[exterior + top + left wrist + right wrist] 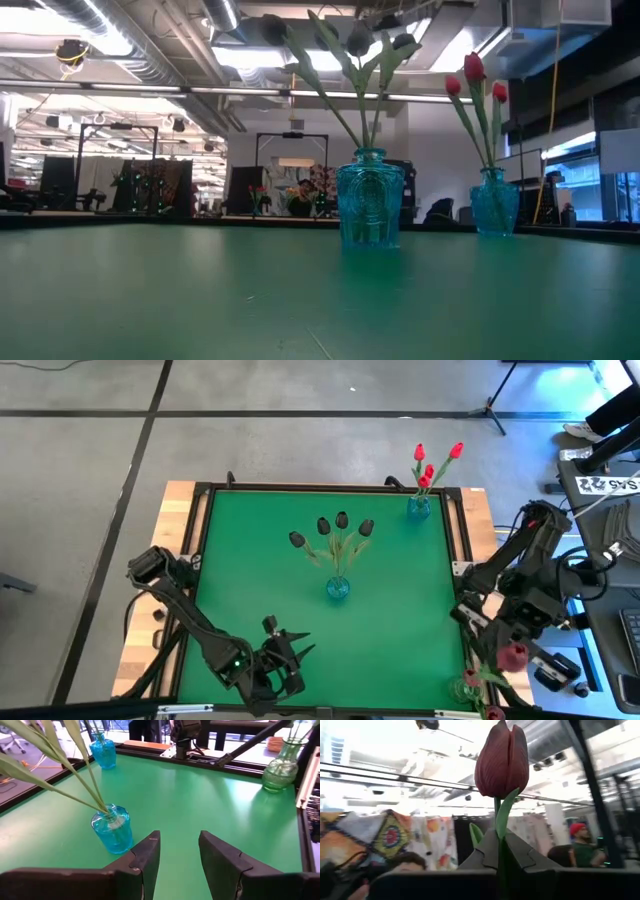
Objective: Sort flowers into vase by color
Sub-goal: Put the pink tulip into the green vase
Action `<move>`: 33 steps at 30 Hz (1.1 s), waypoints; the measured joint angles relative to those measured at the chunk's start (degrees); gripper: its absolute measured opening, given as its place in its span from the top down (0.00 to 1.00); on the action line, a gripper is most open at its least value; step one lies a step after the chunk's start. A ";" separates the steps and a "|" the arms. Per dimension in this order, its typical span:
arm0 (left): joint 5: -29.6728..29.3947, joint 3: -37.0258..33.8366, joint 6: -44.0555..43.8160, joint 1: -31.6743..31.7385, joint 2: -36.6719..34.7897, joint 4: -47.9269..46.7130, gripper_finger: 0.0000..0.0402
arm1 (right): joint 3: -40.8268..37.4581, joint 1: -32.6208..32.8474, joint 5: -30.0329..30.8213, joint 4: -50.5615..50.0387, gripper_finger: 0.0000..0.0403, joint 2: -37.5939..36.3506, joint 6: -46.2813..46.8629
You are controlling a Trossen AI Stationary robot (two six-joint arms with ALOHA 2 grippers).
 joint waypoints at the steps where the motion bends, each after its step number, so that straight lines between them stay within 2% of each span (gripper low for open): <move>1: 0.03 0.00 -0.09 0.28 0.00 0.01 0.67 | 0.00 0.25 -0.97 0.47 0.99 0.11 0.55; 7: 0.14 -0.02 -1.33 1.44 0.00 0.01 0.67 | -0.04 2.93 0.29 1.02 0.99 1.83 5.28; 13: -0.07 -0.02 -2.74 2.00 0.96 0.20 0.67 | -0.07 5.27 -0.62 -9.68 0.99 3.15 8.36; 18: -0.06 -0.04 -3.20 2.19 2.30 0.33 0.67 | -0.07 8.98 1.63 -10.10 0.99 3.06 7.97; 33: -0.01 -0.04 -4.26 3.22 2.58 0.33 0.67 | -3.79 16.40 16.66 -12.30 0.99 4.52 3.45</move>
